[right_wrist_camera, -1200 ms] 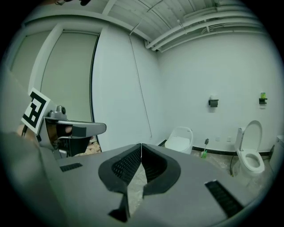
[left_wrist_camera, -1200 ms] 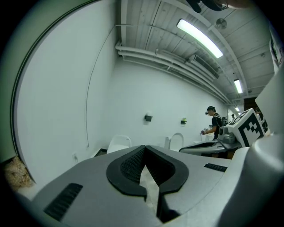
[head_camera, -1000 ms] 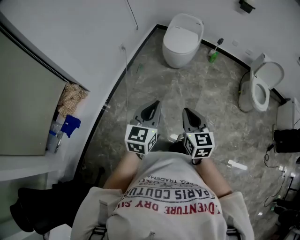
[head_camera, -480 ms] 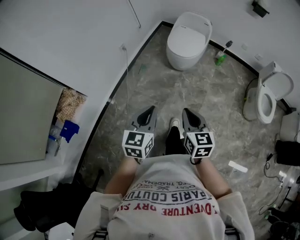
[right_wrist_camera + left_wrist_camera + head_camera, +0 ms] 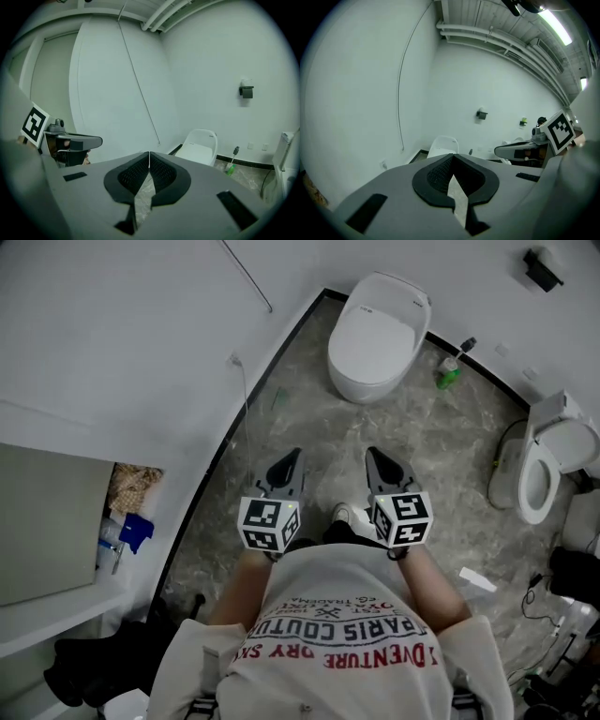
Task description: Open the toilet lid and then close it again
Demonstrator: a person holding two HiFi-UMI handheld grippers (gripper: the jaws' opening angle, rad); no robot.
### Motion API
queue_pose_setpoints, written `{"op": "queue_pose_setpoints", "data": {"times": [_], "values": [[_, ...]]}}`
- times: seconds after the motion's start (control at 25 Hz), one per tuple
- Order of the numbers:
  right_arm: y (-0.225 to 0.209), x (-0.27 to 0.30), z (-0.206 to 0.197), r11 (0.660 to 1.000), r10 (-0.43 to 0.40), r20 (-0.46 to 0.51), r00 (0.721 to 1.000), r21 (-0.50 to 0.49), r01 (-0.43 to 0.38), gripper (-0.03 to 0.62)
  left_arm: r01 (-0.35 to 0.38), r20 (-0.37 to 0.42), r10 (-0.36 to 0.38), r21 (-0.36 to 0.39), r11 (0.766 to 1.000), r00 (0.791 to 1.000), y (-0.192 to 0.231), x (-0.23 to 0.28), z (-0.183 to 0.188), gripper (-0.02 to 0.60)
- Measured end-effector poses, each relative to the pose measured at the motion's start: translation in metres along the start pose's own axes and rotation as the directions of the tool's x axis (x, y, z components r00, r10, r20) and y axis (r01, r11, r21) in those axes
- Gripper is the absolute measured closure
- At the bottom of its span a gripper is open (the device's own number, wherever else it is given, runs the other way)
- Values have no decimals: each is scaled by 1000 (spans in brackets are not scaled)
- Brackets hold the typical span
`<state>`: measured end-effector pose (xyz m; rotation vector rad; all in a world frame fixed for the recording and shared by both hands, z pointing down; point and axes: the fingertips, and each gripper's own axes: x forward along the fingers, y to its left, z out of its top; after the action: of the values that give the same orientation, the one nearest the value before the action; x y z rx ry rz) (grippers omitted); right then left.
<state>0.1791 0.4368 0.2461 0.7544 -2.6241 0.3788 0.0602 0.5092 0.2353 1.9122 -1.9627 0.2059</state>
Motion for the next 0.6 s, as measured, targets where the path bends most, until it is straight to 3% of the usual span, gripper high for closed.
{"op": "queue_pose_setpoints", "data": {"times": [0.36, 0.6], "values": [[-89, 79, 18, 996, -52, -30, 998, 74, 54, 580, 9, -90, -11, -17, 1000, 996, 31, 109, 12, 575], [-154, 144, 24, 972, -171, -72, 983, 152, 180, 580, 116, -143, -116, -3, 993, 983, 62, 206, 28, 575]]}}
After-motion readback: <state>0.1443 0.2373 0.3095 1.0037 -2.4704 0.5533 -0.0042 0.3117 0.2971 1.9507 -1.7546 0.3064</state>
